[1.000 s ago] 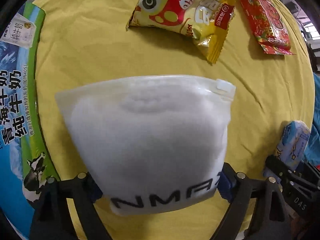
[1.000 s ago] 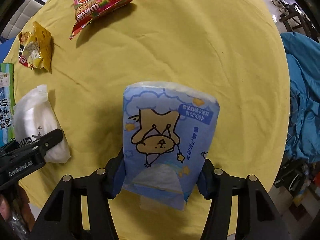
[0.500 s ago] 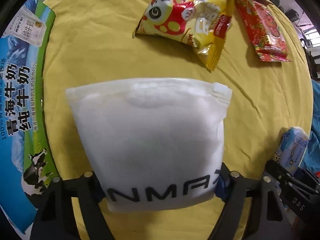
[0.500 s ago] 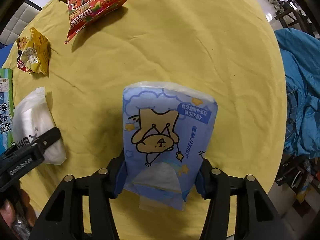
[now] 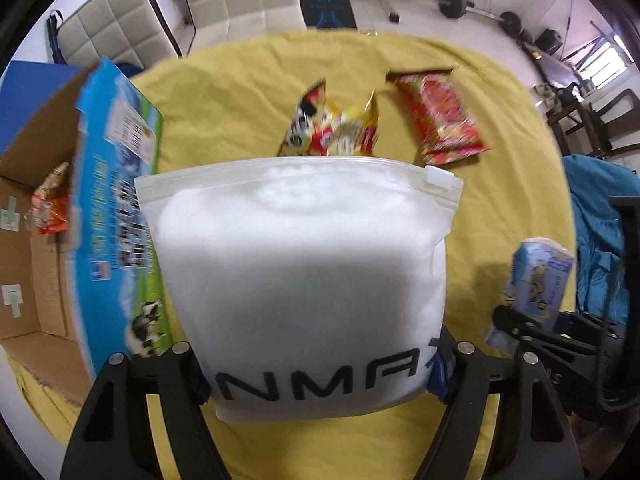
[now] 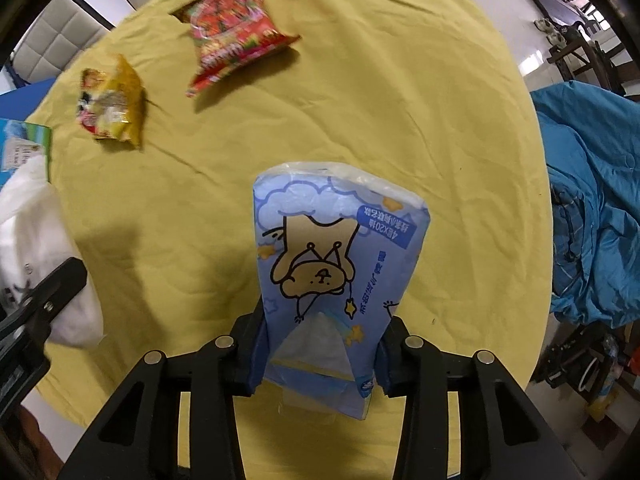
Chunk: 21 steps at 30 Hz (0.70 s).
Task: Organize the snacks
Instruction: 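Carry both items into the box, set them down and open both tools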
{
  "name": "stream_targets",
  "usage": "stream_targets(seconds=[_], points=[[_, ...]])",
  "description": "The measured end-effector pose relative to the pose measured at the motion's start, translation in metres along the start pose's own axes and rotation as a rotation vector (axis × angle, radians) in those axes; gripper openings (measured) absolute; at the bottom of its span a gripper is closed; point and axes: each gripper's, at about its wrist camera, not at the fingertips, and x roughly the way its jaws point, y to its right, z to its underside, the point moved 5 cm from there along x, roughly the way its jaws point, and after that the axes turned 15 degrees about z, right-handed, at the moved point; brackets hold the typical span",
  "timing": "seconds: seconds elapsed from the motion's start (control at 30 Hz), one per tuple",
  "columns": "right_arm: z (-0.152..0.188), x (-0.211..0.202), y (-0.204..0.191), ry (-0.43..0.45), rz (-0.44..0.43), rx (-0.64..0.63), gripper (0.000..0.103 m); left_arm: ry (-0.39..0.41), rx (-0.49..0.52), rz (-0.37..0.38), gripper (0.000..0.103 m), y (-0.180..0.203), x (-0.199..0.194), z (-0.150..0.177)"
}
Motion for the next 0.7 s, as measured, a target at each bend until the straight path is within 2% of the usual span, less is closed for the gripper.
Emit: stream_targets(seconds=[0.13, 0.37, 0.53, 0.7], points=[[0.01, -0.023, -0.003, 0.036, -0.036, -0.003, 0.044, 0.05, 0.015, 0.029, 0.076, -0.01, -0.05, 0.005], [0.026, -0.097, -0.025, 0.142, -0.099, -0.032, 0.044, 0.131, 0.036, 0.066, 0.076, -0.052, -0.117, -0.027], [0.036, -0.167, -0.058, 0.222, -0.137, -0.061, 0.044, 0.171, 0.033, 0.104, 0.076, -0.086, -0.161, -0.029], [0.049, -0.216, -0.101, 0.273, -0.19, -0.091, 0.044, 0.199, 0.003, 0.106, 0.076, -0.141, -0.197, -0.034]])
